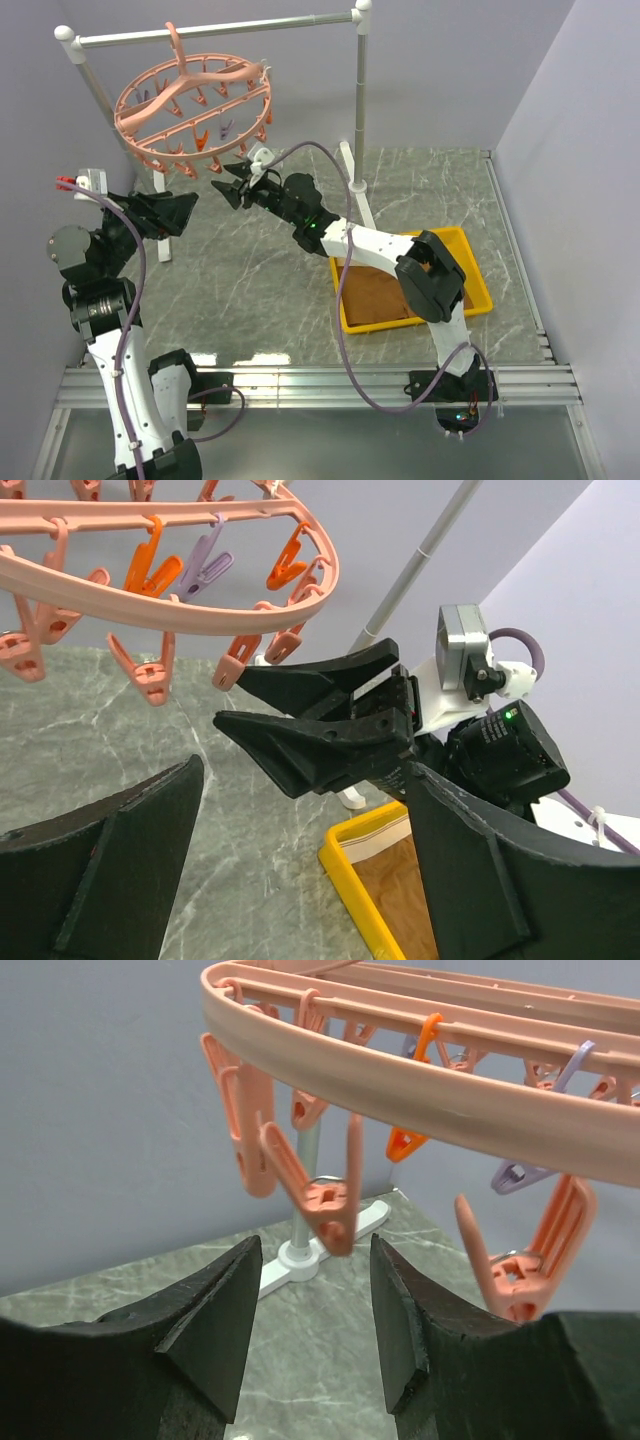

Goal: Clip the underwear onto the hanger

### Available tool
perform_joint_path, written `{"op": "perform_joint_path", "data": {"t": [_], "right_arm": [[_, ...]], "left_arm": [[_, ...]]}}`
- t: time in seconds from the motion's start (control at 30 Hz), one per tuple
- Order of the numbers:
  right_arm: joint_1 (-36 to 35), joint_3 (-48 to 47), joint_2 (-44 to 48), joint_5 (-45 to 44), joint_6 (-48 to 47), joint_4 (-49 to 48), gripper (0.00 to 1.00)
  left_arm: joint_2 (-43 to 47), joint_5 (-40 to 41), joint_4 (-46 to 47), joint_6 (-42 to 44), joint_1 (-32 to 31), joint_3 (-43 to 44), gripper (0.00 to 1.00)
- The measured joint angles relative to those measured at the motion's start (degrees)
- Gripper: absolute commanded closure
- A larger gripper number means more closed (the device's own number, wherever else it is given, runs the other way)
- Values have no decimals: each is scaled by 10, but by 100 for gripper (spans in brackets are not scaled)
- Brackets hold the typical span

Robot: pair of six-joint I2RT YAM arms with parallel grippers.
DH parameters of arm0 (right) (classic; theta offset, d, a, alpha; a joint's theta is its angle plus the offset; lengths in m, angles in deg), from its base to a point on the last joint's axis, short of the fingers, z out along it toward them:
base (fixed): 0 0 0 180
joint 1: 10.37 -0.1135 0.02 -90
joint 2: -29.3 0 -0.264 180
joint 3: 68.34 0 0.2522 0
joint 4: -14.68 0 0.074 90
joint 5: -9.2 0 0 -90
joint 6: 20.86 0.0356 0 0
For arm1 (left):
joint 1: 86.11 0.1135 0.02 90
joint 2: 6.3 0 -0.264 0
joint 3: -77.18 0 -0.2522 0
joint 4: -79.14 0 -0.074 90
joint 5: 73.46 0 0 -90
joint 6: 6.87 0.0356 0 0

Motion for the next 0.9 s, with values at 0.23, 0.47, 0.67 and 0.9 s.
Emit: {"op": "perform_joint_path", "data": {"t": [0.23,0.47,0.67,0.9], "right_arm": [[0,-21,-18,-15,-5,3,47],[0,-30,-18,-17,-15,4,51],[-4,-33,-18,-19,-39,6,53],[-17,-33,-18,-24,-65,13,55]], "left_arm": [[-19,-7,5,7,0,0,17],[-40,5,5,17,-1,0,27],[-49,57,5,16,-14,0,39],[-65,112,25,9,-59,0,45]]}}
